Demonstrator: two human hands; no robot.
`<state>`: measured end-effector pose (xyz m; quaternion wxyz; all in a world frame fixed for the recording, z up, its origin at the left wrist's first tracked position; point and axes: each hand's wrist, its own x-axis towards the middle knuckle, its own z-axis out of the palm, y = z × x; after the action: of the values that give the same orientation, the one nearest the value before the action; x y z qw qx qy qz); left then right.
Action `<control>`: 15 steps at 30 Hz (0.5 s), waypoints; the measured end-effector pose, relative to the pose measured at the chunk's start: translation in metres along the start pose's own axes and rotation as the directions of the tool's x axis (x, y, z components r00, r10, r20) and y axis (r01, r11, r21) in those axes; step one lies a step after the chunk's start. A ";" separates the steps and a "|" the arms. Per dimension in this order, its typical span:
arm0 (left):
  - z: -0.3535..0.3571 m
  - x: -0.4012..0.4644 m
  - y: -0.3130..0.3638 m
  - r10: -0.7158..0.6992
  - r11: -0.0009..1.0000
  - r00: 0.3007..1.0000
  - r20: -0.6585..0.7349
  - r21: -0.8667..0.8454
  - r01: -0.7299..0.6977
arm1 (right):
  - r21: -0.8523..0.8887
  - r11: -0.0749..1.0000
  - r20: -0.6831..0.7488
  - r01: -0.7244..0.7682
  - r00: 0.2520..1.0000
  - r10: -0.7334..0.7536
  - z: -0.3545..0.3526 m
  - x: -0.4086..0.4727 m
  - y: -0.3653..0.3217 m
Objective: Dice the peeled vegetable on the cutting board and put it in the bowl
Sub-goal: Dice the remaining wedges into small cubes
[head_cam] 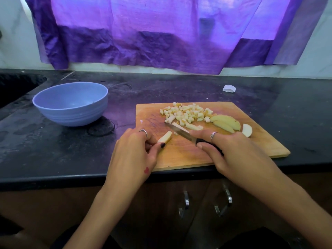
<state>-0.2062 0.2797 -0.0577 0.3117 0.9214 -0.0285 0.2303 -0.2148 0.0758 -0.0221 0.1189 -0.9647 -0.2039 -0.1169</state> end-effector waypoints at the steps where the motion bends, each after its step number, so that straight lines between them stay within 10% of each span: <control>1: 0.000 0.000 0.000 0.001 1.000 1.000 0.000 0.003 -0.001 | 0.000 1.000 0.010 0.018 1.000 -0.018 0.002 0.003 -0.003; 15: 0.004 0.000 -0.004 0.004 1.000 1.000 -0.010 0.019 -0.004 | -0.077 0.993 0.103 0.090 0.991 -0.082 0.011 0.028 -0.012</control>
<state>-0.2041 0.2802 -0.0632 0.3027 0.9231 -0.0267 0.2356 -0.1929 0.0998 -0.0230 0.0639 -0.9637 -0.2461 -0.0817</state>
